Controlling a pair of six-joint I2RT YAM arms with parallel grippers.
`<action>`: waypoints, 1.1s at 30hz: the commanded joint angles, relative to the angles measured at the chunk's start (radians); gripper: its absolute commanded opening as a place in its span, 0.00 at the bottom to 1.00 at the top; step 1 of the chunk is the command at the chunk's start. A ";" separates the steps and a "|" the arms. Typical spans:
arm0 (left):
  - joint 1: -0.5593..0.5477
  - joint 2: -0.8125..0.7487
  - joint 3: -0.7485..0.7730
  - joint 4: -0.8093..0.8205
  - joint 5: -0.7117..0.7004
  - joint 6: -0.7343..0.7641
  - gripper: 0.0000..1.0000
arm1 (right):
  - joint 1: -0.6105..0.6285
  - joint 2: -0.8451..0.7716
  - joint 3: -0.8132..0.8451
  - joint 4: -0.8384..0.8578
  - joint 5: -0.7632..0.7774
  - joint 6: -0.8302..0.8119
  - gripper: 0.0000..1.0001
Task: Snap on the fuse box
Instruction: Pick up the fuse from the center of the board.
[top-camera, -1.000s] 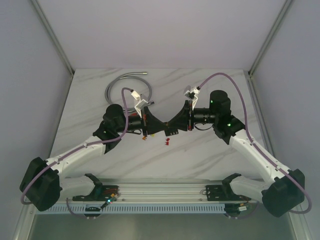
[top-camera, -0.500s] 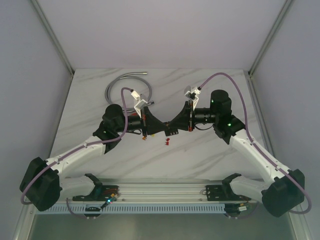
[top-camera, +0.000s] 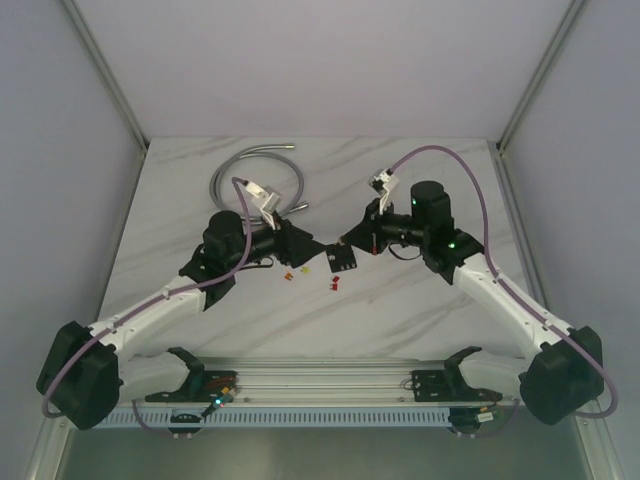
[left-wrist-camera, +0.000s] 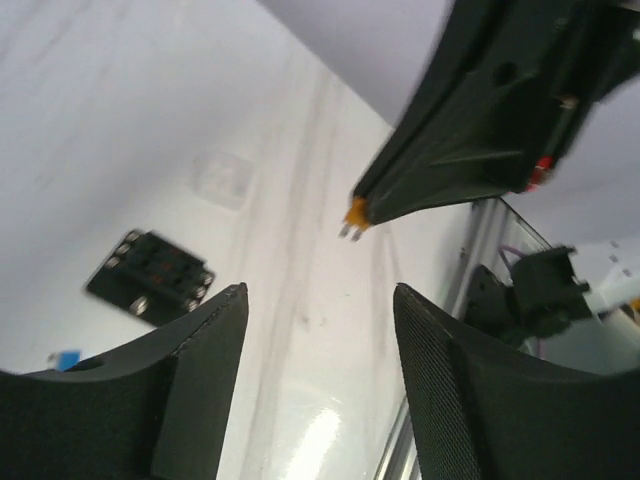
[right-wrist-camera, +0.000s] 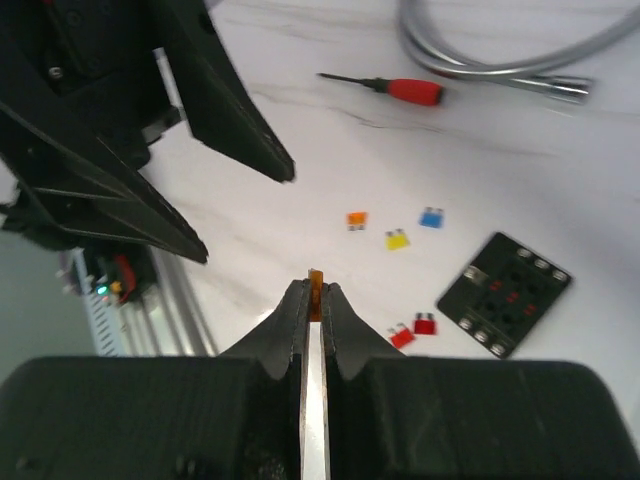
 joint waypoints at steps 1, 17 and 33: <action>0.047 -0.003 -0.025 -0.071 -0.165 -0.037 0.72 | 0.014 0.012 -0.016 -0.015 0.276 0.025 0.00; 0.164 0.152 0.002 -0.196 -0.271 -0.126 0.98 | 0.170 0.234 -0.017 0.051 0.902 0.112 0.00; 0.176 0.246 0.049 -0.257 -0.297 -0.134 1.00 | 0.230 0.431 0.031 0.093 1.076 0.147 0.00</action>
